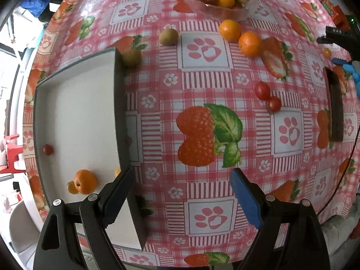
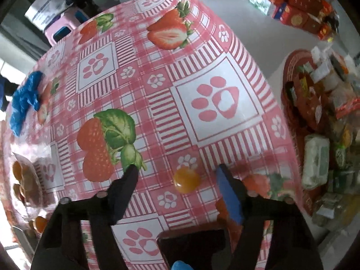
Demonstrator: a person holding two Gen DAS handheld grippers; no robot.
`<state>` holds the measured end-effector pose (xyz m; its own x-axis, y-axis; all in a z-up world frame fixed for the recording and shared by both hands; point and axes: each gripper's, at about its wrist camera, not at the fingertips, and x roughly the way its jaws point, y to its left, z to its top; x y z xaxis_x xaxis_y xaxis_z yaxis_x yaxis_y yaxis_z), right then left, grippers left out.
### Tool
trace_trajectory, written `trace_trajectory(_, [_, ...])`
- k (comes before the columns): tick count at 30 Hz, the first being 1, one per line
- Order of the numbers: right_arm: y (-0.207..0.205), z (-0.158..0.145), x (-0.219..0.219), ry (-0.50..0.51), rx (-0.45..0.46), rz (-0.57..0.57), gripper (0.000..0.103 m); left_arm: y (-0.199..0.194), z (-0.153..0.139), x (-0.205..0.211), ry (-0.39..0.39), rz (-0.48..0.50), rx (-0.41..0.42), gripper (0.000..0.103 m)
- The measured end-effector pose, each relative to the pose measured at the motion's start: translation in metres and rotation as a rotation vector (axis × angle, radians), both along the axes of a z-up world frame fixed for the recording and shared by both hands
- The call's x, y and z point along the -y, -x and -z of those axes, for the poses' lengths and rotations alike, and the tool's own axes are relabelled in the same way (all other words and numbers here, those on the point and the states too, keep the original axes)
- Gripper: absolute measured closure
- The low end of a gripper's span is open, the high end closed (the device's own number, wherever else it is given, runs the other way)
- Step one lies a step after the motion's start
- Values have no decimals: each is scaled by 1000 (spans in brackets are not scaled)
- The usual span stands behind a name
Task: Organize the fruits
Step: 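Grasp a small orange fruit with the right gripper while the left approaches a small brown fruit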
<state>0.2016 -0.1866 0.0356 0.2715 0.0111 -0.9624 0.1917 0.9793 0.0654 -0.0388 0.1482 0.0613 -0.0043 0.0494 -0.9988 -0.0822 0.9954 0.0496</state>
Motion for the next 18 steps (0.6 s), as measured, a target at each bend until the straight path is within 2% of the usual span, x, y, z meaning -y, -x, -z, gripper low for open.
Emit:
trace_trajectory(1, [-1, -1, -3, 14, 2, -11, 61, -3, -2, -1, -3, -6, 8, 15])
trace_trajectory(3, [-2, -2, -6, 29, 2, -29, 78, -11, -6, -5, -6, -16, 21, 15])
trace_trajectory(10, [17, -13, -8, -62, 24, -58, 79, -50, -17, -15, -39, -20, 93, 15])
trace_trajectory(18, [79, -27, -40, -182, 24, -130, 79, -112, -4, -25, -81, 24, 183, 15])
